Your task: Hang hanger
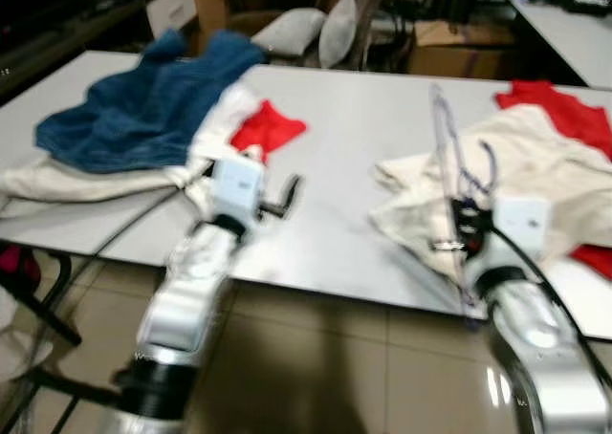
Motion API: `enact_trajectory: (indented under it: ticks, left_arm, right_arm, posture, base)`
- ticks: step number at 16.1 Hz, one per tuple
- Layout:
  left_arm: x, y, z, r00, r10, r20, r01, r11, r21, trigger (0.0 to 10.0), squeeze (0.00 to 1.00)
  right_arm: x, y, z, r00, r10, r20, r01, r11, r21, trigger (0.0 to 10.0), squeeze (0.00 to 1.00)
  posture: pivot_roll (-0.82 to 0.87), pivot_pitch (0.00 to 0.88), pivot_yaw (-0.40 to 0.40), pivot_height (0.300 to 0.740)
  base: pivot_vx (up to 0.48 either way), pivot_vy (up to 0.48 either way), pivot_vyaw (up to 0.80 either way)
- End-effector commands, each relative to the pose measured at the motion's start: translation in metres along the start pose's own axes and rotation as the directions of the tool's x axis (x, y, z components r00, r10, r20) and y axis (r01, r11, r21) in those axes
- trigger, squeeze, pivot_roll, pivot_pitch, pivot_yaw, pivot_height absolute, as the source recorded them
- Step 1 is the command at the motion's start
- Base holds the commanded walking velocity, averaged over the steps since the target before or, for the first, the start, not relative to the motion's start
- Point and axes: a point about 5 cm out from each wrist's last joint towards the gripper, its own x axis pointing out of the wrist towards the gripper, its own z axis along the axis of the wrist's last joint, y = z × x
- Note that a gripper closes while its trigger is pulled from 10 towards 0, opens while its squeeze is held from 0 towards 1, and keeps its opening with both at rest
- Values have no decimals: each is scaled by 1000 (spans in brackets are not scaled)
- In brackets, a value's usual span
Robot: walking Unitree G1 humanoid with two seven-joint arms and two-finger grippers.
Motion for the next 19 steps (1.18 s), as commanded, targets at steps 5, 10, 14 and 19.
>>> enact_trajectory:
  ticks: [5,10,14,19]
  left_arm:
    - [9,6,8,1000,21,19,-21,999,30,10000,733]
    - [0,8,1,1000,19,-11,-18,999,48,10000,733]
    - [-3,2,-3,999,2,-42,-3,1000,-20,10000,718]
    - [6,9,0,999,24,-40,-25,1000,-14,10000,710]
  right_arm:
    - [4,4,7,999,9,32,-9,1000,-8,10000,0]
    - [-2,10,1,1000,25,9,-25,1000,-3,10000,0]
    - [-2,4,-1,1000,8,-11,-8,1000,15,10000,0]
    - [-1,-2,-1,1000,-16,-15,17,1000,8,10000,0]
  posture:
    - [-90,0,62,740]
    - [-87,0,46,740]
    - [-85,3,53,740]
    - [-92,0,69,740]
  base:
    - [0,-337,0]
    - [0,-332,0]
    - [0,37,-341]
    - [0,480,-800]
